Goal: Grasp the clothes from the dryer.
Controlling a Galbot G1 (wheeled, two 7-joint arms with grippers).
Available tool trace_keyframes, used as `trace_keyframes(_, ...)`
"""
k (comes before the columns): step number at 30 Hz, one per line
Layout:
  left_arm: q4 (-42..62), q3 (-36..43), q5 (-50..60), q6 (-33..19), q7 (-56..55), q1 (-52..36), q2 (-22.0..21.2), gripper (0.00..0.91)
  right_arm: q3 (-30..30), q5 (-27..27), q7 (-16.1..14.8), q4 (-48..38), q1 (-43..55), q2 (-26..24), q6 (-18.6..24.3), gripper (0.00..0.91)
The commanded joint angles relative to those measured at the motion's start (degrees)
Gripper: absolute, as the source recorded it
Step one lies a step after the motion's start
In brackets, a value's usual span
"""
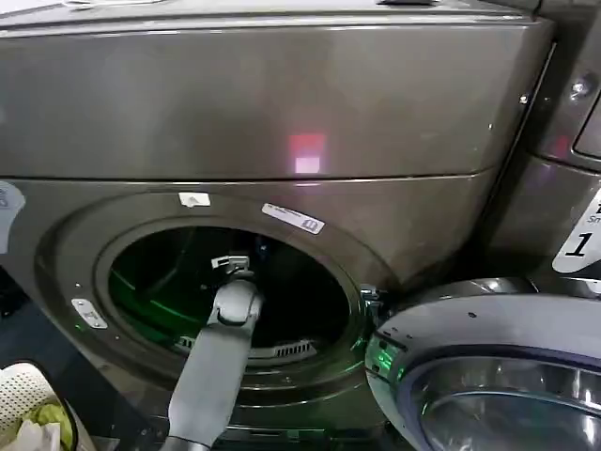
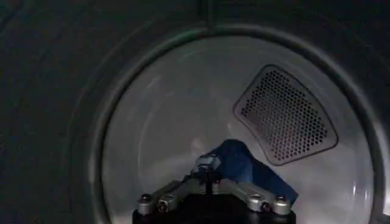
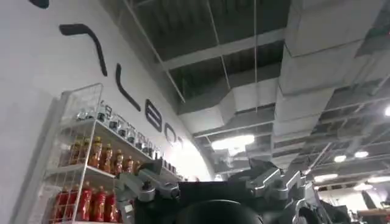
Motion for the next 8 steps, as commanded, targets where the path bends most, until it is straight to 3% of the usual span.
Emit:
trace_keyframes(1,0.26,-0.06,0.08,0.05,-0.15,-0.33,0.01,0.0,0.0,-0.25,-0.24,-0.14,0.1,-0.03,-0.19,0.907)
trace_keyframes(8,0.42,0.05,-0.16,-0.03,0.44,-0.58,0.1,0.0,0.08,-0.31,-0.26,-0.37,0.17,-0.15,-0.34,0.907)
